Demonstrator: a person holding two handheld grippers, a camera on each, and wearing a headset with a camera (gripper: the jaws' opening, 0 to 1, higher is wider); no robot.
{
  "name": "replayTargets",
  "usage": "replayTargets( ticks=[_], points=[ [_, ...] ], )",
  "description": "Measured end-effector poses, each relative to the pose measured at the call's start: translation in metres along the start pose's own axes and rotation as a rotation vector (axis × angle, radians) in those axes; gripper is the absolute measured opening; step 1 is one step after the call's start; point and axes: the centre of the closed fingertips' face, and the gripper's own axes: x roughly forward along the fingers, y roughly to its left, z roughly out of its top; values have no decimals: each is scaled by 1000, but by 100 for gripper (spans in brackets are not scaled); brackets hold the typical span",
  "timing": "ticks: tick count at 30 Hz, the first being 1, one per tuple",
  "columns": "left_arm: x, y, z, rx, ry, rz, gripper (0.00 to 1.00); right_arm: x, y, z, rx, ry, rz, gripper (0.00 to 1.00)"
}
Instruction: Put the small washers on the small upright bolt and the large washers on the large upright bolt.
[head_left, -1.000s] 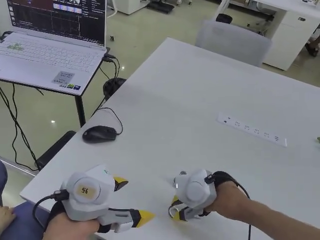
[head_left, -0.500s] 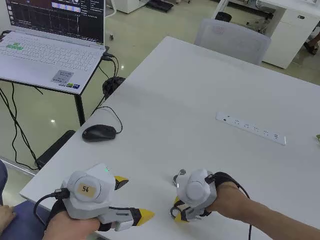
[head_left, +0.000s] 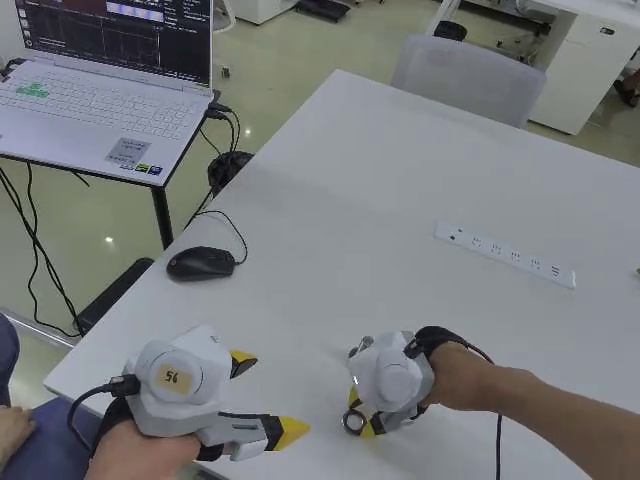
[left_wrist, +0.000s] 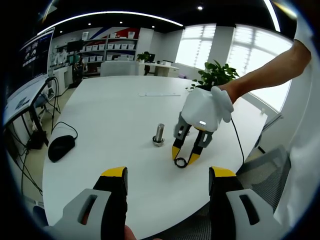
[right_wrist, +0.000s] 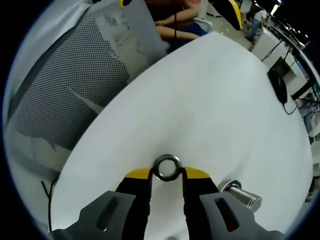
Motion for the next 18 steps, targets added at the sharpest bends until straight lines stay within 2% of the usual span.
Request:
replayTargets(
  ticks=[2, 4, 8, 12, 15, 18],
  points=[
    [0, -1, 0, -1, -1, 0, 65, 1, 0, -1, -24, 4, -2, 25],
    [0, -1, 0, -2, 1, 0, 65, 1, 0, -1, -10, -4, -5, 24],
    [2, -3, 1, 3, 2, -6, 65, 0, -1, -1, 79, -14, -33, 23],
    [2, -2, 4, 3, -4, -5, 65, 0, -2, 2, 189, -47, -54, 22],
    [2, -1, 4, 4, -4, -5, 65, -1, 0, 2, 212, -52, -58, 22],
    [1, 0, 4, 7, -1, -6, 65, -4, -2, 0, 259, -60, -89, 22]
  ],
)
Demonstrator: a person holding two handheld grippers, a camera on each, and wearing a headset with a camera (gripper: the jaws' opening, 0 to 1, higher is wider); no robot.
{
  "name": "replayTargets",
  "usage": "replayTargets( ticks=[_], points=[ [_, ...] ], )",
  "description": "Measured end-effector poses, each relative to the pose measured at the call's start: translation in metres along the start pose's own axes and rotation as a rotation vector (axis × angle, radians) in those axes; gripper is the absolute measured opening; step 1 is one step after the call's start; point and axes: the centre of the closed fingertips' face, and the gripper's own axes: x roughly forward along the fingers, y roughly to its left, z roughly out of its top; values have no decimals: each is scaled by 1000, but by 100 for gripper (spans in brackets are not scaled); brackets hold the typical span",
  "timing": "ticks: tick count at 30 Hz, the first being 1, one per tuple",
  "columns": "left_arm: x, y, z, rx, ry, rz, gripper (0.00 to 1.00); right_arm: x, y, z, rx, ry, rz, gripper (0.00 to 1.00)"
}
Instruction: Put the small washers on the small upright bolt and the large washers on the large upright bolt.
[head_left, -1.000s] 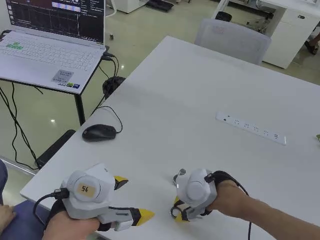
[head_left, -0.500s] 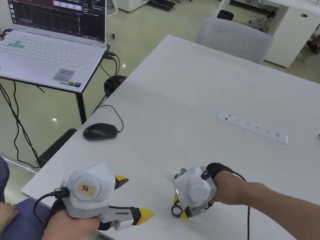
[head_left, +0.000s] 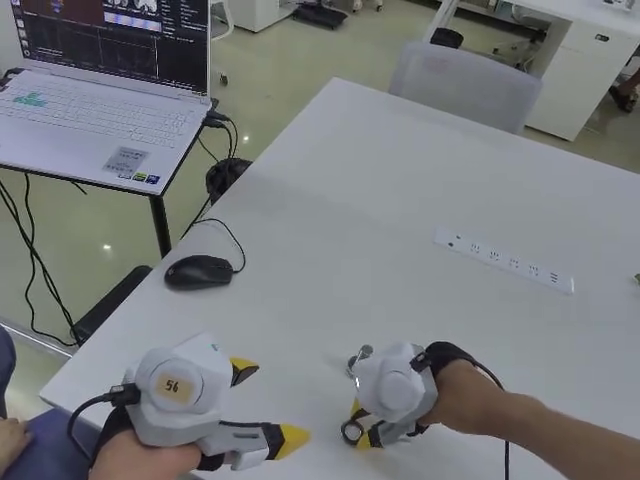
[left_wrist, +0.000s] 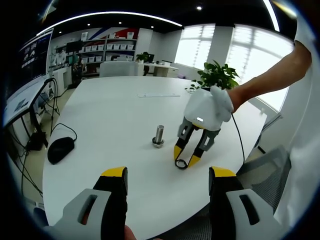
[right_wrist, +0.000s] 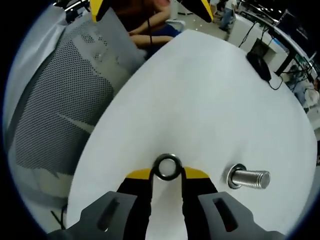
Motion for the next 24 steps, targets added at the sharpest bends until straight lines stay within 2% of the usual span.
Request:
replayTargets(
  ticks=[2, 6, 10, 13, 18, 24],
  points=[
    [0, 0, 0, 0, -1, -1, 65, -2, -3, 0, 62, -23, -16, 22],
    [0, 0, 0, 1, 0, -3, 65, -8, -9, 2, 126, -61, -49, 22],
    [2, -1, -2, -2, 2, -6, 65, -15, -15, 0, 156, -70, -87, 22],
    [2, -2, -2, -1, 1, -8, 65, -23, -22, 5, 183, -100, -127, 22],
    [3, -3, -2, -1, 2, -9, 65, -43, -37, 14, 236, -156, -200, 22],
    [3, -3, -1, 3, 2, -11, 65, -65, -51, 19, 250, -179, -276, 22]
  ],
)
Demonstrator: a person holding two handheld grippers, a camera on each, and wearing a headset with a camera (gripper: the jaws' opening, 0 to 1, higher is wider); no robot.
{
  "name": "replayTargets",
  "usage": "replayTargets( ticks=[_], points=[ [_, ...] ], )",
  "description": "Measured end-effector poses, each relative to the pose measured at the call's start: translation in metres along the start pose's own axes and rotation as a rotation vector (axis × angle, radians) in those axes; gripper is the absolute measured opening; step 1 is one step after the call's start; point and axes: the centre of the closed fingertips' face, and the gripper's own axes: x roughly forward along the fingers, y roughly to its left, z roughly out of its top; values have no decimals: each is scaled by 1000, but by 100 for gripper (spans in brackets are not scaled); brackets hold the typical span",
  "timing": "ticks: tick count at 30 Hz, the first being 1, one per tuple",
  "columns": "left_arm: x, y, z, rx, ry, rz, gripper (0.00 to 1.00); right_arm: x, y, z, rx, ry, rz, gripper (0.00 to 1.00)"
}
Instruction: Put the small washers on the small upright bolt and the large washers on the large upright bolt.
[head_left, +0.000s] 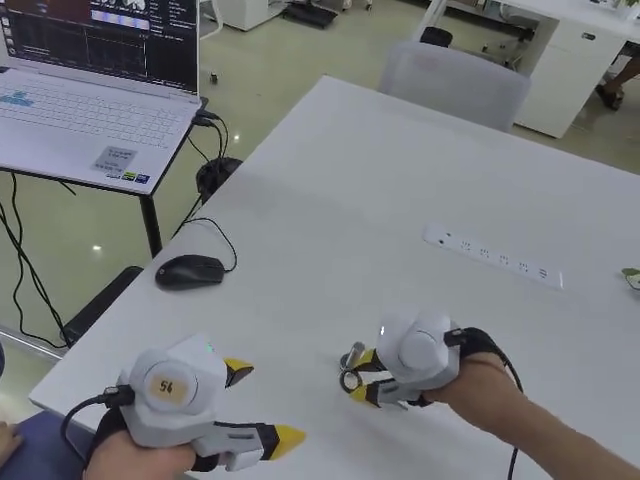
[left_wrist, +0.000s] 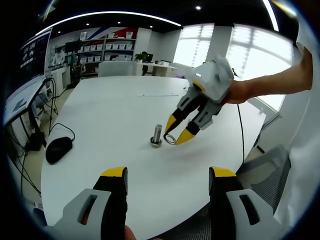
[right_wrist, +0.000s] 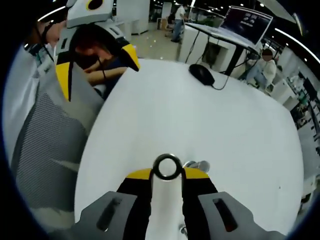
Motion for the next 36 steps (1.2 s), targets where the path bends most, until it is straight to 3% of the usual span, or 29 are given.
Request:
replayTargets(
  ticks=[7, 11, 18, 36],
  points=[
    [0, -1, 0, 1, -1, -2, 65, -10, -27, 3, 44, -8, -65, 22],
    [0, -2, 0, 0, -1, -2, 65, -7, -35, -2, 73, 17, -70, 23],
    [-1, -1, 0, -3, -1, 3, 65, 0, -43, -7, 105, 38, -73, 23],
    [-1, 1, -1, -7, 0, 4, 66, 10, -43, -10, 119, 78, -41, 23]
  ],
)
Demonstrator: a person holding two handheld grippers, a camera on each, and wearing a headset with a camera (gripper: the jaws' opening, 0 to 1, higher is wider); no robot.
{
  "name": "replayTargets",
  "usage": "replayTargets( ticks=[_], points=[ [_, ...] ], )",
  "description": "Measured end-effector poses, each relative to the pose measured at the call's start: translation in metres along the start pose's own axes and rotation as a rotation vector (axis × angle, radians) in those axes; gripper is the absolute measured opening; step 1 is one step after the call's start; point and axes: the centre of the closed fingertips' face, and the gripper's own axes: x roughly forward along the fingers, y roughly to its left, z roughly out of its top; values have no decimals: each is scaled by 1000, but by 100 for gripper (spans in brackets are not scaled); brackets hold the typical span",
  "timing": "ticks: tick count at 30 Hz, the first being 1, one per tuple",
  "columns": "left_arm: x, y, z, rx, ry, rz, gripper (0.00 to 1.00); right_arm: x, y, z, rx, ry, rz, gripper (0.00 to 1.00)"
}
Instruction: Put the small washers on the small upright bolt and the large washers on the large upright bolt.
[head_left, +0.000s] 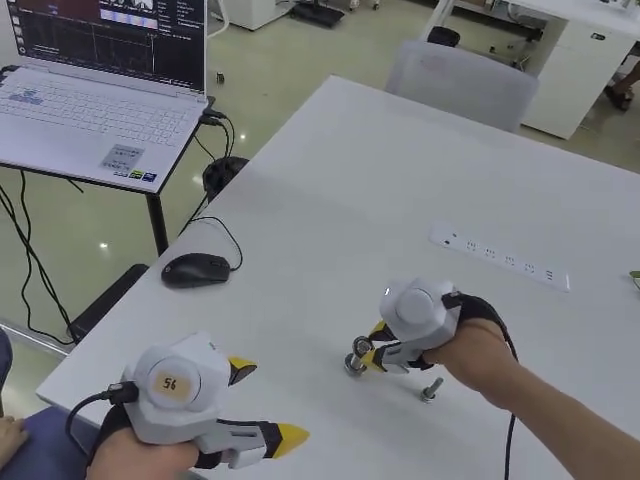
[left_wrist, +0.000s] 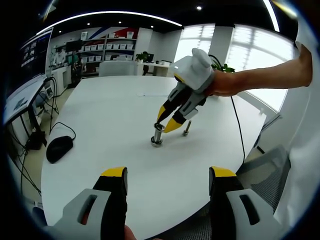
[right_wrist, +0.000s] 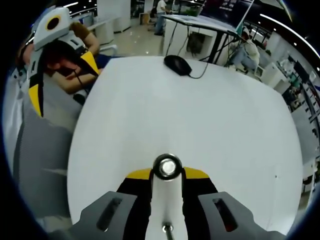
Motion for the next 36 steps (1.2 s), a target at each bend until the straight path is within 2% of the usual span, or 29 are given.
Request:
replayTargets(
  ticks=[15, 30, 36],
  points=[
    [1, 2, -1, -1, 4, -2, 66, 19, 0, -8, 8, 50, 25, 23],
    [1, 6, -1, -2, 6, -1, 66, 42, 4, -21, 73, 99, 44, 23],
    [0, 7, -1, -5, 5, 3, 66, 42, 3, -21, 79, 97, 41, 23]
  ],
)
